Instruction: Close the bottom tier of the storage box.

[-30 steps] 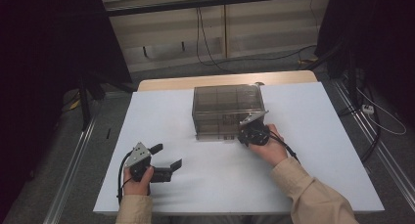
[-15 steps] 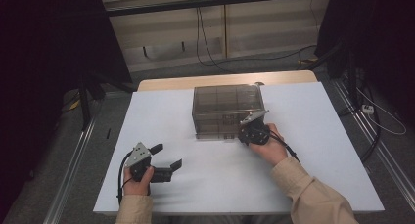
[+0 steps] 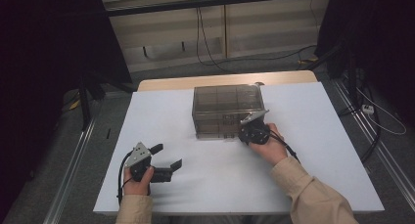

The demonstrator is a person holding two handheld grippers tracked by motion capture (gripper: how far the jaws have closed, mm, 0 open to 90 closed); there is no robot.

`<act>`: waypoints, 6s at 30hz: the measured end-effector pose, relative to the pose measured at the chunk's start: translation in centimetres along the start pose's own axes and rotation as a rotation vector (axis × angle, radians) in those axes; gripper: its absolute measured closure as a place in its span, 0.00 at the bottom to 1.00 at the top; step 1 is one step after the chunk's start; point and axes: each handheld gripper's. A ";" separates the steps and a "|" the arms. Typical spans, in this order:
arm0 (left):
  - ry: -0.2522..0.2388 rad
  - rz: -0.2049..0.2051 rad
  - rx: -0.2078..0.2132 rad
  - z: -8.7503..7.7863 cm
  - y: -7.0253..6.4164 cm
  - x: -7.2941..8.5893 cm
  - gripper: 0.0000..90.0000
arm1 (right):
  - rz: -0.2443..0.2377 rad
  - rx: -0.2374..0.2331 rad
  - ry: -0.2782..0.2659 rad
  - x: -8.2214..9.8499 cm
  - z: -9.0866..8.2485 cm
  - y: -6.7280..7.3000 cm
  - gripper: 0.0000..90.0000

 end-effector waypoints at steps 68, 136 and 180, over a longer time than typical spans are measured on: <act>0.001 -0.004 0.006 0.2 0.2 0.0 0.03 | 0.011 0.054 -0.009 0.0 0.3 -1.7 1.00; 0.013 -0.004 0.006 -0.3 0.0 0.3 0.03 | 0.063 0.000 -0.067 -0.3 -0.8 -1.3 0.64; 0.013 -0.007 0.005 -0.4 -0.1 0.3 0.03 | 0.094 -0.051 -0.120 6.3 -6.3 -1.2 0.27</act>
Point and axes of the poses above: each handheld gripper's, and its own axes: z roughly forward along the jaws, x roughly out of its underside, y roughly to its left, and after that the axes turned 5 degrees about x, right-handed
